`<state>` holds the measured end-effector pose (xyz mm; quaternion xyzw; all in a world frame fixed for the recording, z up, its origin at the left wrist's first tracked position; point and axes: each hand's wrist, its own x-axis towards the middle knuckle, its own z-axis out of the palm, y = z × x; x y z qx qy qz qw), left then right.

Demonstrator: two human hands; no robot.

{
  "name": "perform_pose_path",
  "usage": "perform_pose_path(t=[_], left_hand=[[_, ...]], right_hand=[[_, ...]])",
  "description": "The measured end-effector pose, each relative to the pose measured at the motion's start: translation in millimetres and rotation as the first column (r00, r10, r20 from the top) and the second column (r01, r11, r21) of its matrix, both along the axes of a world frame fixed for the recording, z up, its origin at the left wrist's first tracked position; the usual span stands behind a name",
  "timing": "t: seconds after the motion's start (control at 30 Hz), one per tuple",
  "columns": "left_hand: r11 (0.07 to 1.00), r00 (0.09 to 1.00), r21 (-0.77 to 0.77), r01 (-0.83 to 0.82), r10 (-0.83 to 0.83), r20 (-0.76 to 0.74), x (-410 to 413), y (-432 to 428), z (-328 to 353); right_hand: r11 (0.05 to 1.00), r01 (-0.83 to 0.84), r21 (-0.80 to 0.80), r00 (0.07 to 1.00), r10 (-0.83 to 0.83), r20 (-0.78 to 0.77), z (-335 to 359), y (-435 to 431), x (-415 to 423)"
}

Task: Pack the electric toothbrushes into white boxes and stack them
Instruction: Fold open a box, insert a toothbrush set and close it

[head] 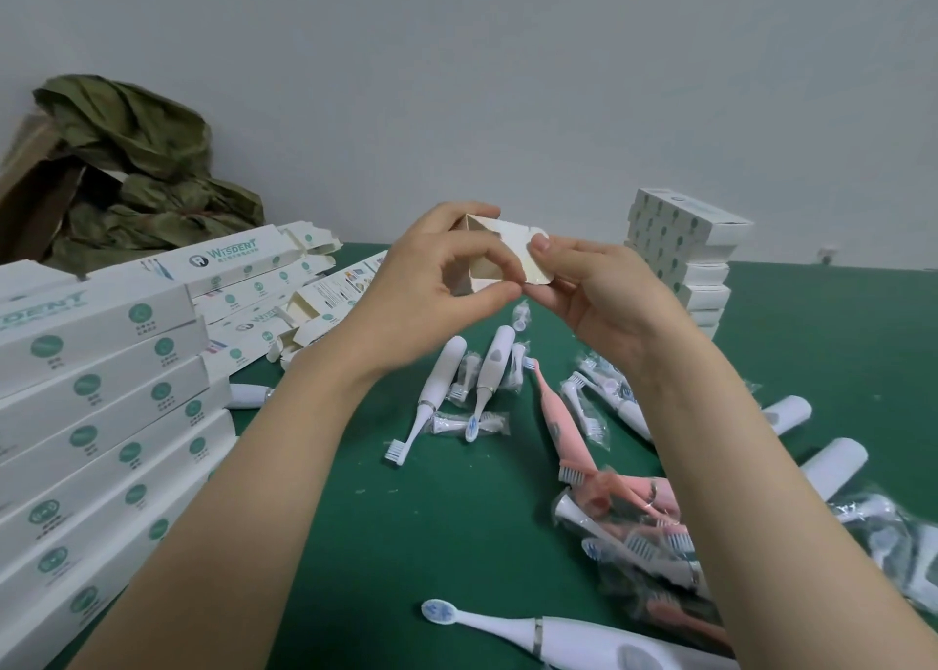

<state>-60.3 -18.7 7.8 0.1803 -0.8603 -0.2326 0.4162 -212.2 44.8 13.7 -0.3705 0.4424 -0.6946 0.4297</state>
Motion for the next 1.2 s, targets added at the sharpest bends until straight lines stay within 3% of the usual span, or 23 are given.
perform_pose_path(t=[0.13, 0.23, 0.43, 0.5, 0.53, 0.6, 0.67, 0.7, 0.77, 0.87, 1.0, 1.2], left_hand=[[1.0, 0.999, -0.028, -0.01, 0.011, 0.043, 5.5, -4.4, 1.0], [0.997, 0.995, -0.073, -0.04, 0.046, 0.088, 7.8, -7.6, 1.1], [0.977, 0.991, -0.172, -0.129, 0.135, 0.021, 9.0, -13.8, -0.9], [0.956, 0.978, -0.222, -0.194, 0.206, 0.03, 9.3, -15.9, -2.7], [0.948, 0.971, -0.226, -0.225, 0.237, 0.025, 10.0, -17.7, -3.5], [0.943, 0.961, -0.191, -0.273, 0.278, -0.002, 12.5, -21.8, -5.4], [0.942, 0.954, -0.156, -0.298, 0.299, -0.015, 15.2, -26.0, -7.4], [0.941, 0.952, -0.147, -0.303, 0.305, -0.014, 16.0, -27.7, -7.9], [0.941, 0.95, -0.137, -0.31, 0.311, -0.017, 17.7, -29.9, -8.5], [0.945, 0.955, -0.139, -0.295, 0.292, -0.042, 18.4, -31.3, -8.1], [0.957, 0.965, -0.128, -0.261, 0.258, -0.041, 17.1, -32.2, -9.0], [0.968, 0.971, -0.11, -0.225, 0.214, -0.105, 13.2, -22.4, -7.6]], right_hand=[[0.999, -0.045, 0.029, 0.978, 0.038, 0.206, 3.1, 0.0, 4.5], [0.999, -0.041, 0.018, 0.966, 0.035, 0.254, 3.5, 0.0, 6.0], [0.998, -0.059, 0.008, 0.976, 0.056, 0.209, -1.5, -7.3, 4.3], [0.997, 0.053, 0.059, 0.987, -0.061, 0.152, -5.3, -18.6, 1.6], [0.982, 0.154, 0.112, 0.986, -0.16, 0.049, -8.7, -28.3, -0.4], [0.896, 0.383, 0.225, 0.881, -0.282, -0.381, -18.7, -48.6, -3.2], [0.824, 0.494, 0.277, 0.605, -0.098, -0.79, -30.6, -66.3, -3.1], [0.795, 0.526, 0.303, 0.472, 0.024, -0.881, -35.7, -73.5, -1.1], [0.744, 0.568, 0.352, 0.293, 0.217, -0.931, -47.4, -85.6, 1.5], [0.688, 0.604, 0.402, 0.161, 0.389, -0.907, -66.5, -98.5, 1.1], [0.686, 0.621, 0.379, 0.08, 0.426, -0.901, -75.0, -101.5, 3.9], [0.684, 0.606, 0.407, 0.079, 0.457, -0.886, -74.5, -92.5, 7.1]])
